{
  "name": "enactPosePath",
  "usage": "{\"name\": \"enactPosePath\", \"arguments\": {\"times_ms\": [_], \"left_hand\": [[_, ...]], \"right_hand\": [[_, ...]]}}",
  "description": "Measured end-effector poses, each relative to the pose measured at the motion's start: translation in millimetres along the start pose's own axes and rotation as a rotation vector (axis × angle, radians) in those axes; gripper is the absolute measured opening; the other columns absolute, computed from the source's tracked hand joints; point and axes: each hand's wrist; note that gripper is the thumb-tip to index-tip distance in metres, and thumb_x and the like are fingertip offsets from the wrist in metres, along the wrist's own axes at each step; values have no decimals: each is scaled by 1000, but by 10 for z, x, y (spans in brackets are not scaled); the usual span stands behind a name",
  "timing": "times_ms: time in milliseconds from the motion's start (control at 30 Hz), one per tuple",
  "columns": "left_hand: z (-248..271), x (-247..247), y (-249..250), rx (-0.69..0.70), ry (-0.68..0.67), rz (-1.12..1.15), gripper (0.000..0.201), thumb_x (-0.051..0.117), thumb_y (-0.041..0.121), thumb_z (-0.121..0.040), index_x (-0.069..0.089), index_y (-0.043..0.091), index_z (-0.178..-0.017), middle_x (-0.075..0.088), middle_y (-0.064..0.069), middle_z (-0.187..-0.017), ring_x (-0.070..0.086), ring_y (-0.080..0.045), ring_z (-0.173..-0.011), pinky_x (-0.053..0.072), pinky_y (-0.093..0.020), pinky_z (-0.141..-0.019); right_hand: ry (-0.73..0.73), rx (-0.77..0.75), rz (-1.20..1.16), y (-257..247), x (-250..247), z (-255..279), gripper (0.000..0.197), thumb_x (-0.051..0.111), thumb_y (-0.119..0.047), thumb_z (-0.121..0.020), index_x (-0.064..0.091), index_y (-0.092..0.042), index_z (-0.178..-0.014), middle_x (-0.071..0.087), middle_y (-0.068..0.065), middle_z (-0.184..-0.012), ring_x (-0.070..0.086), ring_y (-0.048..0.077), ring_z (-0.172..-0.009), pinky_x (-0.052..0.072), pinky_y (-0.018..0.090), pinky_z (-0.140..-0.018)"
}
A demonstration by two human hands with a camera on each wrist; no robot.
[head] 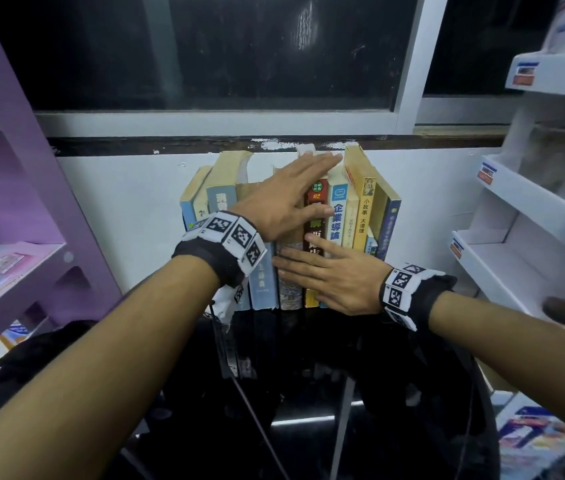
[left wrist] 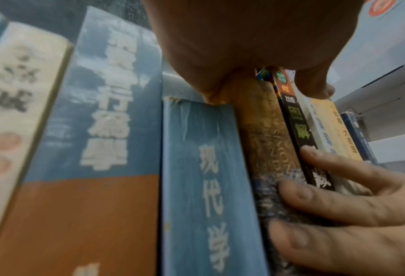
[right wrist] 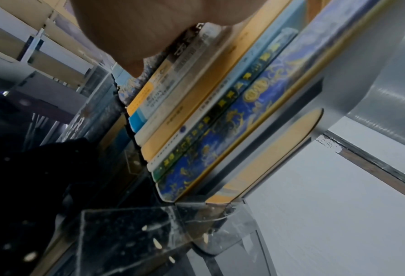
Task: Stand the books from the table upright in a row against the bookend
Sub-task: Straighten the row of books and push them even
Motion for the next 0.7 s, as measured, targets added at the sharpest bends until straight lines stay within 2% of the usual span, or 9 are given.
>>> {"name": "enactPosePath", "arguments": {"times_ms": [167, 367, 600, 700], "left_hand": [[-50, -6, -61, 23, 16, -36, 62, 58, 28, -93, 30, 23, -148, 28, 1, -156, 18, -17, -146, 21, -36, -117], [-25, -5, -129, 89, 34, -11, 65, 65, 30, -88, 36, 20, -145, 36, -4, -151, 33, -20, -139, 35, -45, -112], [-2, -41, -130, 95, 36, -21, 66, 66, 30, -87, 37, 19, -145, 38, -5, -150, 35, -20, -137, 35, -43, -112], [-18, -59, -86, 73, 16, -38, 66, 65, 32, -88, 34, 23, -146, 36, -3, -151, 32, -19, -139, 33, -43, -113]], "right_hand": [[17, -16, 15, 45, 88, -13, 72, 36, -42, -96, 9, -8, -154, 1, 9, -162, -3, 23, -149, 0, 49, -119], [7, -27, 37, 59, 132, -13, 68, 27, -41, -98, 6, -8, -154, -2, 9, -162, -6, 22, -149, -1, 48, -120], [-1, -33, 19, 60, 117, -22, 69, 31, -40, -98, 6, -7, -154, -3, 10, -161, -6, 23, -149, 0, 49, -120], [0, -29, -4, 43, 57, -19, 69, 31, -40, -98, 7, -7, -154, -2, 10, -162, -5, 23, -149, 1, 50, -119]]}}
Point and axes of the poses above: each hand's wrist, its own z-axis away from the middle knuckle, its own x-axis out of the palm, y = z × x
